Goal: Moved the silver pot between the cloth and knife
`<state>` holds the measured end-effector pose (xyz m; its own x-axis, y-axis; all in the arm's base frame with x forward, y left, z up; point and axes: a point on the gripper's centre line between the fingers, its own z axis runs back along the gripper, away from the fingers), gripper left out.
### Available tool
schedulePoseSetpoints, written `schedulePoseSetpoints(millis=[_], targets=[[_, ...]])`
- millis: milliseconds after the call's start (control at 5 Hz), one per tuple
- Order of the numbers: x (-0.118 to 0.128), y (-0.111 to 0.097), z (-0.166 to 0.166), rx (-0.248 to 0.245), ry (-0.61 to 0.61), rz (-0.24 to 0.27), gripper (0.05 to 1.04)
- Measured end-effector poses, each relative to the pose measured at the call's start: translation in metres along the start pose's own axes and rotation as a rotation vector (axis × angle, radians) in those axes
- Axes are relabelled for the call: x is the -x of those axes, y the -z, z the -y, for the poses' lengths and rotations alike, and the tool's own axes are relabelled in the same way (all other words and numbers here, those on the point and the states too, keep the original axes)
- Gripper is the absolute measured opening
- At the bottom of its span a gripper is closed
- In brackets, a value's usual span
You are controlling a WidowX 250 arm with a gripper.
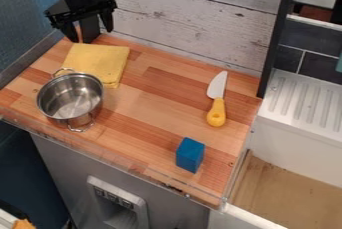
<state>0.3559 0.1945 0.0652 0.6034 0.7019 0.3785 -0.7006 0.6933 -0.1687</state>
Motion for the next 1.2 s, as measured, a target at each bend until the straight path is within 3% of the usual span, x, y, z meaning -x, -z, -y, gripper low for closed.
schedulePoseSetpoints(millis=[200, 600, 800, 1000, 1200], targets=[[0.008, 0.011, -0.003, -0.008, -0.003, -0.036, 1.001], [0.013, 0.011, -0.033, 0.057, -0.088, -0.099, 1.001], [0.013, 0.001, -0.04, 0.065, -0.05, -0.107, 1.001], [0.025, -0.004, -0.064, 0.039, -0.027, -0.132, 1.001], [0.037, -0.02, -0.077, 0.033, 0.011, -0.126, 1.001]])
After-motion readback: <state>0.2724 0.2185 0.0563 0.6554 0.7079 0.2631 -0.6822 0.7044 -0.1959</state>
